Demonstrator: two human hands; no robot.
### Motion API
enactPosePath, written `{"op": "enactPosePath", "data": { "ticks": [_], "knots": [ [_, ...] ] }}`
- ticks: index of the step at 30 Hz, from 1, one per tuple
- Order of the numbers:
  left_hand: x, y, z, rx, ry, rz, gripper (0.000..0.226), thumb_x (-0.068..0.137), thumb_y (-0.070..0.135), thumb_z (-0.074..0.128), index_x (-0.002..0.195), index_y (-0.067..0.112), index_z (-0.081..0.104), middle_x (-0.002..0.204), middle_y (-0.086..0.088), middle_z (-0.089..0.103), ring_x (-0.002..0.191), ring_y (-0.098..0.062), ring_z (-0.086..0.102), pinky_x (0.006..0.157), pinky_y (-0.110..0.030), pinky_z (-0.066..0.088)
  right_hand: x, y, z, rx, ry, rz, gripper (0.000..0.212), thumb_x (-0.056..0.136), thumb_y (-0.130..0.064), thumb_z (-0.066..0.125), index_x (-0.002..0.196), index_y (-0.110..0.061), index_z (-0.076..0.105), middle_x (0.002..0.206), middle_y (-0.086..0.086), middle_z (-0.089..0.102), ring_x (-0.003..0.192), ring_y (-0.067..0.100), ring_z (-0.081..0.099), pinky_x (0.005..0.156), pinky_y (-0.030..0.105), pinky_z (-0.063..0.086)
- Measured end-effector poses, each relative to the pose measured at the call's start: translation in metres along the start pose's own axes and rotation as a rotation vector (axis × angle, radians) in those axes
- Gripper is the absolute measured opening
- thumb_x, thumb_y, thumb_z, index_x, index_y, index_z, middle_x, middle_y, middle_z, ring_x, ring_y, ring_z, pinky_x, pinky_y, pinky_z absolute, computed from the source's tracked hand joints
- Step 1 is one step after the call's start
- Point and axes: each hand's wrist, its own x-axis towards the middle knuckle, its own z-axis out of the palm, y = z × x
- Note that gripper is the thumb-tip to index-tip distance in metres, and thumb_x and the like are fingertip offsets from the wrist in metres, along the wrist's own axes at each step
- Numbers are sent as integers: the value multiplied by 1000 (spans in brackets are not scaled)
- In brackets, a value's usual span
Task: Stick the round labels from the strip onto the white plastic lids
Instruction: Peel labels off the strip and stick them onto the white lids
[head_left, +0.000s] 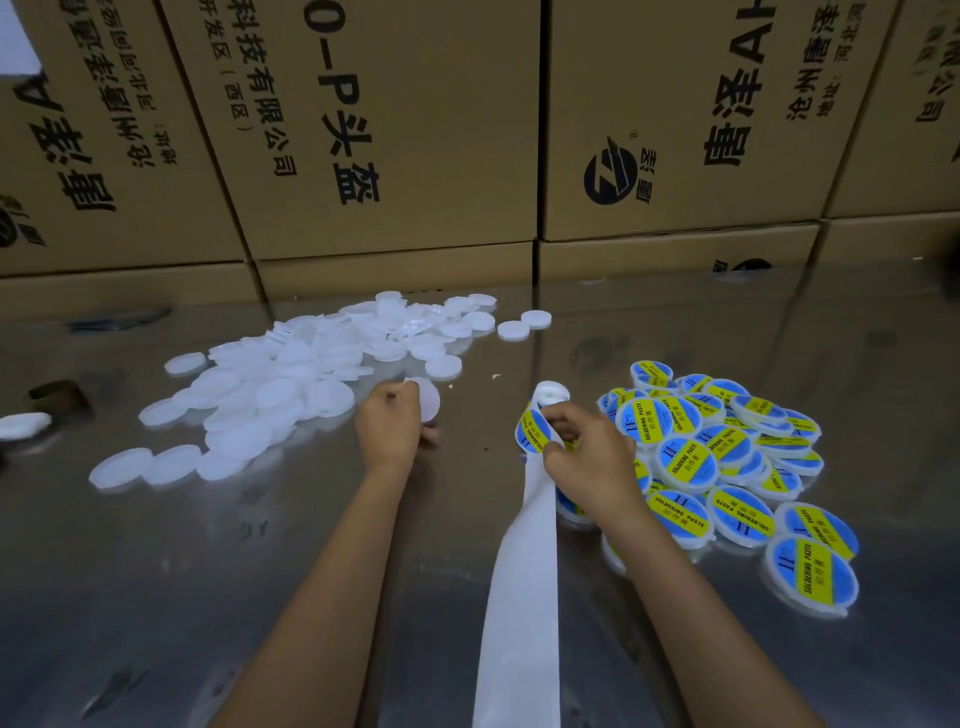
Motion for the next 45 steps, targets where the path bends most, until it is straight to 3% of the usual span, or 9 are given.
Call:
{"op": "enactPosePath", "data": {
  "ticks": [3,7,10,17,23,26,31,38,45],
  "knots": [
    [-14,1,-7,-66,-38,-23,8,92,8,57,93,15,61,79,-4,66,41,-14,63,39,-22,50,-1,-1,-3,18,-27,11,33,80,-3,58,101,-25,71,100,-7,73,114,20,60,109,46,34],
    [-33,3,-10,-157,-129,-60,10,93,6,58,102,5,64,89,-4,67,48,-15,67,49,-23,55,-1,-5,-8,41,-109,22,28,83,-5,58,90,-31,66,94,-11,69,111,17,61,109,46,35],
    [-50,5,-10,-350,-231,-112,6,95,8,60,97,7,66,95,-8,70,66,-15,71,69,-32,61,-1,-3,-12,111,-166,19,25,84,-4,58,90,-24,71,98,-6,73,108,18,63,106,47,39],
    [-68,18,-2,-568,-527,-152,22,105,24,48,118,9,58,108,-10,76,102,-23,74,71,-25,57,-9,-2,-9,174,-128,-2,22,80,-5,70,80,-27,70,90,-7,67,100,22,63,95,40,48],
    [-70,18,1,-554,-509,-179,20,107,22,43,115,8,55,100,-14,77,92,-27,76,68,-28,59,-10,-3,-5,275,-132,-52,12,81,-4,74,84,-13,67,80,-14,67,81,7,60,75,19,46],
    [-71,17,4,-488,-491,-184,18,106,21,45,113,9,57,104,-15,76,89,-29,76,75,-35,59,-16,-6,-3,204,-79,-147,18,80,-7,73,90,-19,63,83,-13,64,77,-2,57,72,21,45],
    [-74,20,4,-515,-508,-216,16,107,17,41,108,9,54,107,-16,73,75,-25,76,70,-35,58,-22,-5,-3,10,-41,-369,46,79,-2,63,117,-29,62,110,-8,51,105,7,55,84,28,48],
    [-76,23,2,-507,-542,-231,17,108,17,38,106,9,53,92,-7,76,72,-24,75,69,-35,57,-22,-6,-2,-128,47,-565,41,73,1,64,101,-27,70,107,-7,49,100,14,46,84,34,43],
    [-77,25,3,-440,-559,-224,15,107,15,39,101,9,51,93,-11,70,71,-20,73,66,-31,56,-23,-11,0,-4,40,-568,20,76,-2,63,84,-20,59,96,-12,54,92,9,47,79,25,37]
  ]
}}
